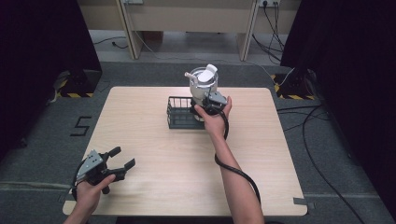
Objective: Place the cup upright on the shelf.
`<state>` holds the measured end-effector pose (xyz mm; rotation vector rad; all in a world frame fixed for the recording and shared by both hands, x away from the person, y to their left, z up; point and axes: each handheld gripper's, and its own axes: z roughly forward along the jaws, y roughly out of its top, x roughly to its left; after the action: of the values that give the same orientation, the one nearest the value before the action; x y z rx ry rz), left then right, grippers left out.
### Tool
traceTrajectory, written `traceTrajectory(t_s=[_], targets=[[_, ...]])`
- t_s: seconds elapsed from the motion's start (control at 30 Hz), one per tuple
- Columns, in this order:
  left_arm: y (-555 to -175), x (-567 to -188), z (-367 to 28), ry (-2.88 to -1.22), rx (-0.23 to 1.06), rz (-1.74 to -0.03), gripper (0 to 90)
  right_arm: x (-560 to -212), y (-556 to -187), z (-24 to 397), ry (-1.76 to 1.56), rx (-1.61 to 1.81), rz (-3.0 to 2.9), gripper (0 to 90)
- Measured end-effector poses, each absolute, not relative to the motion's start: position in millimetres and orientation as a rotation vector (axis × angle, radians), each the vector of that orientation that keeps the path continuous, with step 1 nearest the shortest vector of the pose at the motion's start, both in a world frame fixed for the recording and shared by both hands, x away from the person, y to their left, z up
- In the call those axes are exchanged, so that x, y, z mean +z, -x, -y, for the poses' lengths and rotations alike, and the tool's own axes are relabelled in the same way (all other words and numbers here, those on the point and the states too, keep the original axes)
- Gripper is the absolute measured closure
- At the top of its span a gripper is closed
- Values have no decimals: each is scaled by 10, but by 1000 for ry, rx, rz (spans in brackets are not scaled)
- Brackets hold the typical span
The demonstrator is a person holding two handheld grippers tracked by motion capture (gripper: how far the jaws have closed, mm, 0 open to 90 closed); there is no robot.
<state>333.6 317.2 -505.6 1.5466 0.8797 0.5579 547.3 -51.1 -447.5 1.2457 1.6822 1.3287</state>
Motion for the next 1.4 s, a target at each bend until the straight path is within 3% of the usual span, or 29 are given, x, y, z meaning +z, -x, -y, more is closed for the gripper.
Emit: traceTrajectory(t_s=[1.4], targets=[[-3335, -5056, -3167, -1548, 559, -879, 143, -4415, -5224, 646, -1239, 1325, -1674, 62]])
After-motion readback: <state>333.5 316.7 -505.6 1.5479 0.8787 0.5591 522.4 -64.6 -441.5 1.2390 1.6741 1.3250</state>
